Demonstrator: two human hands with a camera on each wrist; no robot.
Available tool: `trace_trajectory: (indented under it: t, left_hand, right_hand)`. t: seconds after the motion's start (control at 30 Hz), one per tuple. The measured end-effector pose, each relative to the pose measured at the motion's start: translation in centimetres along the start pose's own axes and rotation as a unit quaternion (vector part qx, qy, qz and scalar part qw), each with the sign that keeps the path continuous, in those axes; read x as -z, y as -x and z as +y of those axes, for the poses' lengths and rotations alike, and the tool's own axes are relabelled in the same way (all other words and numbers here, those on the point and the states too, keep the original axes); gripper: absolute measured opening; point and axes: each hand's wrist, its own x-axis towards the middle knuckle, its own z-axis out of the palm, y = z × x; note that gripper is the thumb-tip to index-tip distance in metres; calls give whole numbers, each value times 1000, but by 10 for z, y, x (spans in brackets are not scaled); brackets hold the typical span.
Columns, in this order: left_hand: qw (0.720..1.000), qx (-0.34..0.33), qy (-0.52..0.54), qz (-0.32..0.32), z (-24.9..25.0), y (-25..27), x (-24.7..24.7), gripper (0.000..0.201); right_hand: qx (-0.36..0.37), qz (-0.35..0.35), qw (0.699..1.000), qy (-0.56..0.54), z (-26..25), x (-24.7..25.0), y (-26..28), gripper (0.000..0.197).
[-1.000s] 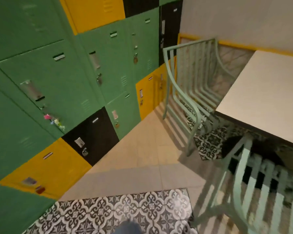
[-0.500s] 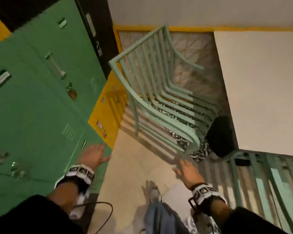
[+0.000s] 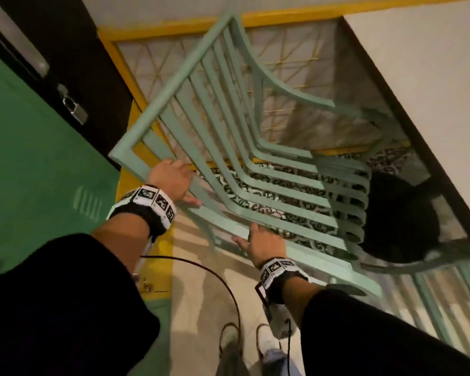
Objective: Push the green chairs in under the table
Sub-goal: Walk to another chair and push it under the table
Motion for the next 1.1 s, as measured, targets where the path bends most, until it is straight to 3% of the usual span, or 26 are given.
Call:
trace_trajectory:
  t: [0.07,0.2,0.4,0.63,0.77,1.1]
  left_hand:
    - [997,-47,-59,-13,12,-12,-22,76]
    - [996,-77,-35,-12,31,-22,-30,75]
    - [998,-64,5,1,50,-11,-26,82]
    - [993,-7,117,-15,158,41,3,66]
    - [988,24,151,-2,200,46,16,62]
    - [985,54,154,50,206,-46,76,65]
  right_hand:
    - [14,23,999,35,5,-7,-5,60]
    - [33,46,996,72,8,-6,-6,61]
    - [46,39,995,74,23,-3,7,59]
    - [98,-13,983,153,109,9,52,64]
    - [127,-14,975,181,148,18,58,63]
    - [125,87,966,208,217,63,-18,62]
